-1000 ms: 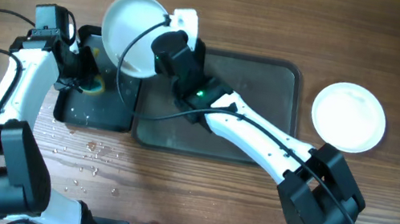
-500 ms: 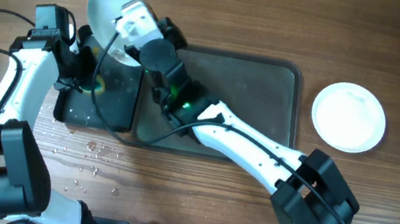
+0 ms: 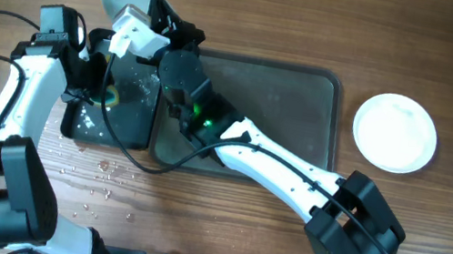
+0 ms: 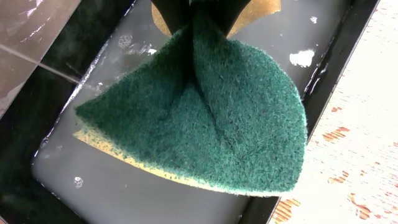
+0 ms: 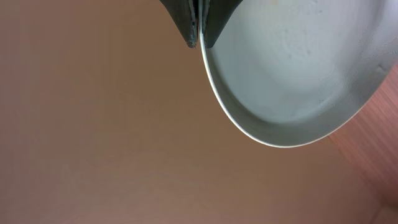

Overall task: Clean dirty plates on tray and stack at the side
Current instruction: 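Tilt the plate and swing it right with the right gripper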

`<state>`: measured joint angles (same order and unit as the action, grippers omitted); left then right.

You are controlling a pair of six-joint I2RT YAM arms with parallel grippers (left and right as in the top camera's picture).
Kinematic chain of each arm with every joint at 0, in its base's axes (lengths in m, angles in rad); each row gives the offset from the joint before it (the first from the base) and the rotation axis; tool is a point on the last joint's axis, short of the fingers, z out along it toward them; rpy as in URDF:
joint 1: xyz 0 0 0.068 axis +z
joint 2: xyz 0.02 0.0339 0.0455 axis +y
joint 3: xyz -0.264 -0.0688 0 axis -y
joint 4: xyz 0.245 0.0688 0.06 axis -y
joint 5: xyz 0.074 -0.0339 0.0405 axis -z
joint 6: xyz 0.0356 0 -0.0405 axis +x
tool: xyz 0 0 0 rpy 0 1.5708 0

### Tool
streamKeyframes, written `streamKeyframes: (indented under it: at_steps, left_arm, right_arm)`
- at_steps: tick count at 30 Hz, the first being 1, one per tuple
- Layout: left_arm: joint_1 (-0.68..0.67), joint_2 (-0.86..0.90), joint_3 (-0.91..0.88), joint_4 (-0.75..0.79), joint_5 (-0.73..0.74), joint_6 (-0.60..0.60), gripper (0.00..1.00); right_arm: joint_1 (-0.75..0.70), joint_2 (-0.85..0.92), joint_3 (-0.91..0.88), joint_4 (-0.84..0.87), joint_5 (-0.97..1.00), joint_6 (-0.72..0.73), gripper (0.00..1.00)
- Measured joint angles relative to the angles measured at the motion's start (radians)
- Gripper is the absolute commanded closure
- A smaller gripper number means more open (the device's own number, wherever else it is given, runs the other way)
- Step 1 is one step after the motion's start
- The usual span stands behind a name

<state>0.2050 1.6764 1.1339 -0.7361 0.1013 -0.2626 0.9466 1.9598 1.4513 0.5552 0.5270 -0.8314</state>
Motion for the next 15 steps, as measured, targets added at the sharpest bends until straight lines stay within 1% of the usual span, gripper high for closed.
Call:
streamKeyframes:
  at_steps: [5,8,10,12,15]
  left_arm:
    - [0.0,0.0,0.0,0.0,0.0,0.0,0.96]
    - [0.0,0.0,0.0,0.0,0.0,0.0,0.96]
    - [0.0,0.0,0.0,0.0,0.0,0.0,0.96]
    - [0.0,0.0,0.0,0.0,0.0,0.0,0.96]
    - [0.0,0.0,0.0,0.0,0.0,0.0,0.96]
  right_arm:
    - [0.0,0.0,0.0,0.0,-0.01,-0.032,0.96]
    - [0.0,0.0,0.0,0.0,-0.011,-0.02,0.96]
    - [0.0,0.0,0.0,0.0,-0.01,0.013,0.96]
    - [0.0,0.0,0.0,-0.002,-0.002,0.08,0.96]
    - [-0.002,0.0,0.002,-0.065,0.021,0.286,0.96]
